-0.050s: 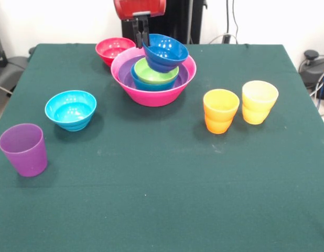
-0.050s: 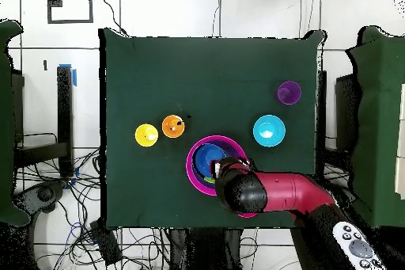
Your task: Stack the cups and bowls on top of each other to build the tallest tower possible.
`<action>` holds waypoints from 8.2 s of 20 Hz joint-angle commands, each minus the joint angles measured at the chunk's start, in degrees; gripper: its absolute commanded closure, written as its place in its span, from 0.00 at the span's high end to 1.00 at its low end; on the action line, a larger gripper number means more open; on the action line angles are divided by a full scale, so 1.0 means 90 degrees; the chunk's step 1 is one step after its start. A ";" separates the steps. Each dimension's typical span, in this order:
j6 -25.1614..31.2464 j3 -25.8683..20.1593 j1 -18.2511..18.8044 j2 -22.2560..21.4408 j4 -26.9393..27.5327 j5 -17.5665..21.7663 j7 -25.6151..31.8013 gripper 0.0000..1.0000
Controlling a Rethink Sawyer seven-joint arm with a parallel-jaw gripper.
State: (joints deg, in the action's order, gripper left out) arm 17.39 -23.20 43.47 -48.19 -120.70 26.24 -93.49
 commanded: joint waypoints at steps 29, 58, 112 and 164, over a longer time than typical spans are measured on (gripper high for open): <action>-0.0702 0.0575 -0.0407 0.1005 0.0305 0.0551 -0.0475 0.00; -0.0398 0.0150 -0.0144 0.0696 0.0293 0.0438 -0.0087 1.00; -0.0759 0.0251 0.0488 0.0248 -0.0667 0.0884 -0.0128 1.00; -0.0643 -0.0048 0.1268 0.1097 -0.0136 0.1839 -0.0056 1.00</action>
State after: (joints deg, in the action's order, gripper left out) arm 11.79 -22.62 57.83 -42.12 -125.09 38.24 -93.49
